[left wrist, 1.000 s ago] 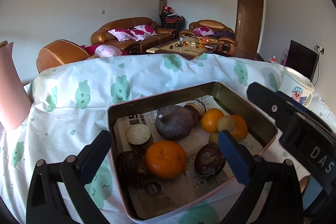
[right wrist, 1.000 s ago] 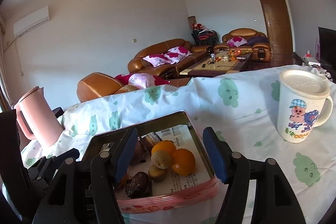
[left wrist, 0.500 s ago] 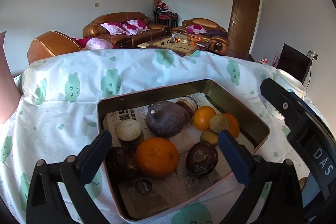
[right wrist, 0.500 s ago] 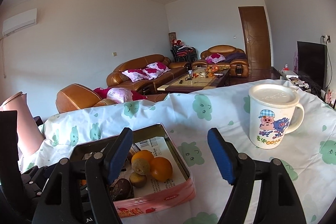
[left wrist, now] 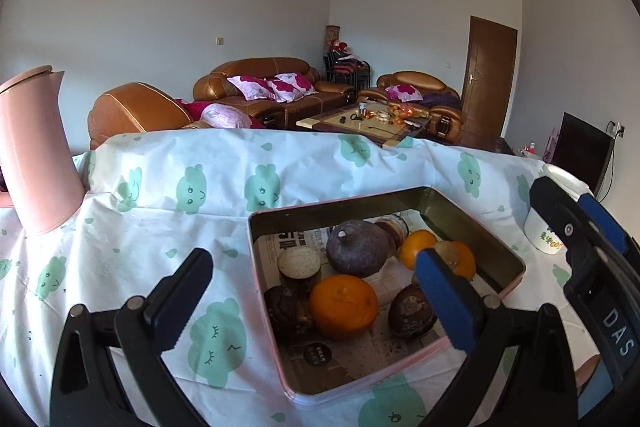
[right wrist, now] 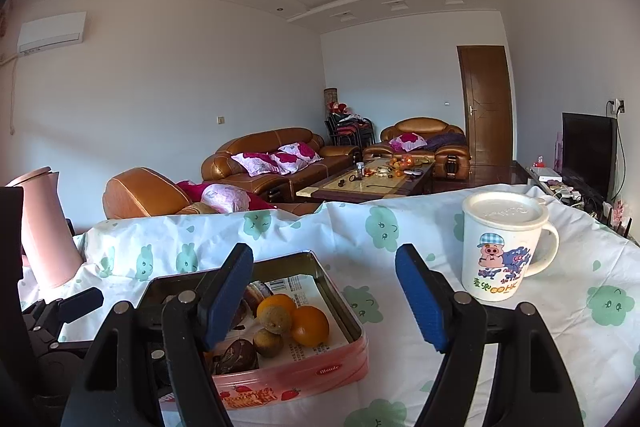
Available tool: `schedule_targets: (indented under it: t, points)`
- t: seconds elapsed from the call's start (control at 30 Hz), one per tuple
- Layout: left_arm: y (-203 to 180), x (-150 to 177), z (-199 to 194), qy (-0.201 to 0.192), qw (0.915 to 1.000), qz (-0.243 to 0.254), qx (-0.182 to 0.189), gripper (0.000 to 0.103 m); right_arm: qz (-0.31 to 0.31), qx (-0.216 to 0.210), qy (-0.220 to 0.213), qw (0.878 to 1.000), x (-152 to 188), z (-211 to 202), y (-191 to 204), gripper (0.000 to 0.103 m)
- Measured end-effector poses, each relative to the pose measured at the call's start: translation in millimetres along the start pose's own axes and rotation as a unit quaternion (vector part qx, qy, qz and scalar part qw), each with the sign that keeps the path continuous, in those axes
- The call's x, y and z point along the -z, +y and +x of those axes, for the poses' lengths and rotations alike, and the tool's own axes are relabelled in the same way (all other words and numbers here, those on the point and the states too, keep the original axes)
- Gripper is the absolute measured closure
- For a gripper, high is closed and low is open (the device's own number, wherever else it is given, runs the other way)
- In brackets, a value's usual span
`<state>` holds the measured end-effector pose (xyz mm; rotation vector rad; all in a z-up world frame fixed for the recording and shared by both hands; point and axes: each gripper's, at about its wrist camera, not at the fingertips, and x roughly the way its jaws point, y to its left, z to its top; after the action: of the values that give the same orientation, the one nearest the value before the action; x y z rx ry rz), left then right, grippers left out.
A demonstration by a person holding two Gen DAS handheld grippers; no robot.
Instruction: Organize fruits
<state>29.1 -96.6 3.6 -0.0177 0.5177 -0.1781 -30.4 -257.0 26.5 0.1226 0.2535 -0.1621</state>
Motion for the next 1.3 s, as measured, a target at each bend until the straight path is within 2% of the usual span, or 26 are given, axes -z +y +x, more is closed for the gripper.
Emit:
schedule_targets:
  t: [0.27,0.6,0.97,1.3]
  points:
    - [-0.8,7.0,-24.2,-0.034,0.9991,0.018,-0.016,0.000,0.009,0.006,-0.029,1.000,1.6,-19.8,-3.0,0.028]
    - [-3.3,17.5,-53.7,-0.067,0.9968,0.034,-0.024,0.000,0.006,0.005,-0.039,0.999,5.8,-41.7,-1.7,0.028]
    - [-2.1,26.0,-71.5,-0.079,0.9959,0.033,-0.028,0.000,-0.011,0.009,-0.058,0.998,9.7,-67.4,3.8,0.028]
    - [-1.6,26.5,-71.6,-0.078,0.9960,0.032,-0.029,0.000,-0.011,0.011,-0.062,0.998,10.3,-70.2,3.7,0.028]
